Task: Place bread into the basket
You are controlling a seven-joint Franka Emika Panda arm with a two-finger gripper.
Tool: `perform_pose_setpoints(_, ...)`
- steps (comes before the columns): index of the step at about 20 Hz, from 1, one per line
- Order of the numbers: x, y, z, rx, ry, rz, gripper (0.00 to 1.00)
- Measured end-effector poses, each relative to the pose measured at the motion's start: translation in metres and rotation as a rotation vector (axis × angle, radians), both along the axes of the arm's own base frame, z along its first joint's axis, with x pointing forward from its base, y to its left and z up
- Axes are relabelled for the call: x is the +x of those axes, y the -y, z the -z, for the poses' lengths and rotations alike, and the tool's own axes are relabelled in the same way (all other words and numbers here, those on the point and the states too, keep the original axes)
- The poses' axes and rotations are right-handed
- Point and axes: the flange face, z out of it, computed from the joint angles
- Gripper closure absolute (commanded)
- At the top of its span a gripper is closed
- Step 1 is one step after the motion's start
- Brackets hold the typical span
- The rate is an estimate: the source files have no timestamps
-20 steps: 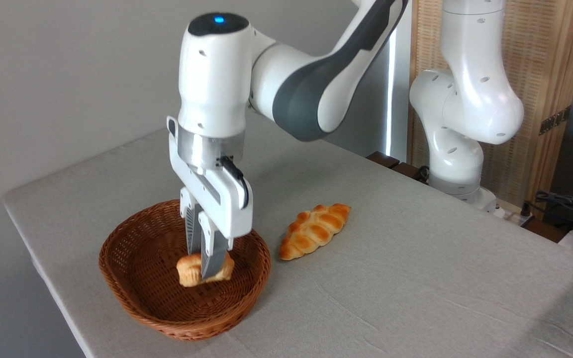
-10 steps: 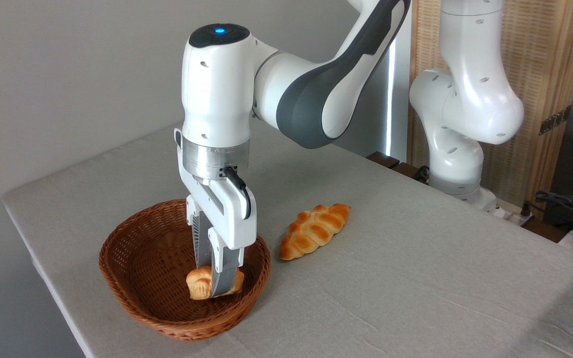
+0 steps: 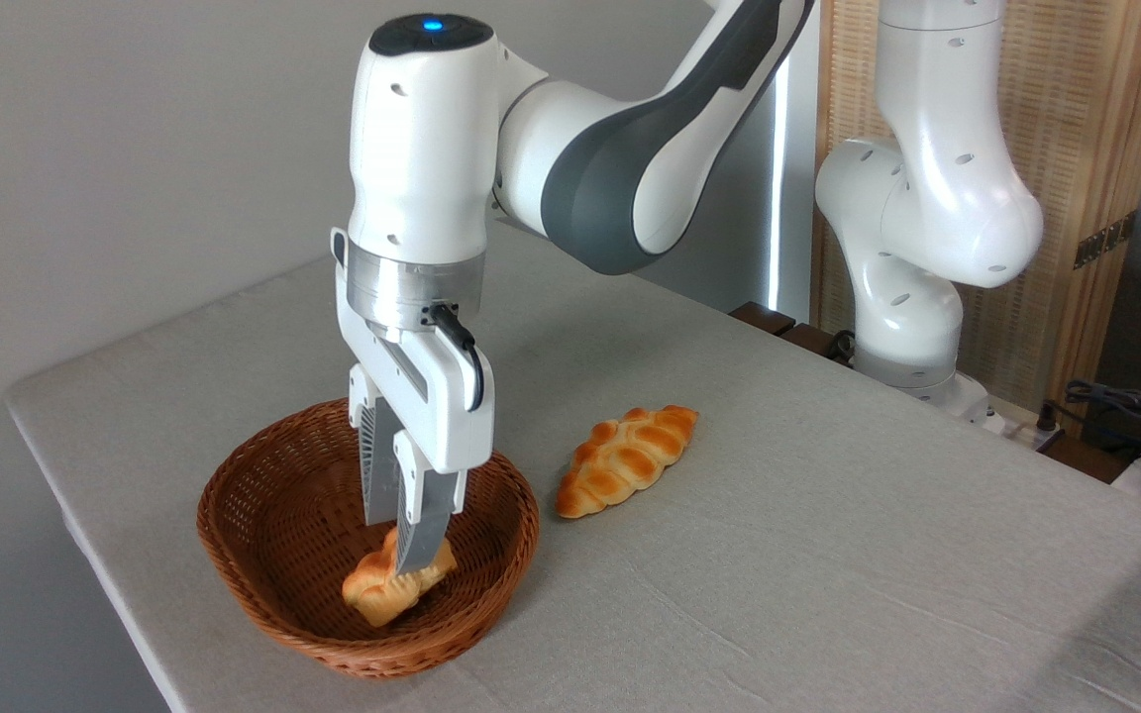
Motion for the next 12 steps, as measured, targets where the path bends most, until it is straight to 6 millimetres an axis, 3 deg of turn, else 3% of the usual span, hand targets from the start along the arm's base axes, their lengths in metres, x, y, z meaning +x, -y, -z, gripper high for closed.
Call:
perform_pose_setpoints(7,-0.001,0.0,-0.015,-0.007,0.025,-0.001,0.0)
perform_pose_setpoints(10,-0.013,0.001,-0.042,-0.022,-0.038,0.016,0.0)
perform_pose_setpoints(12,-0.023,-0.003,-0.077,-0.035,-0.113,0.023,0.0)
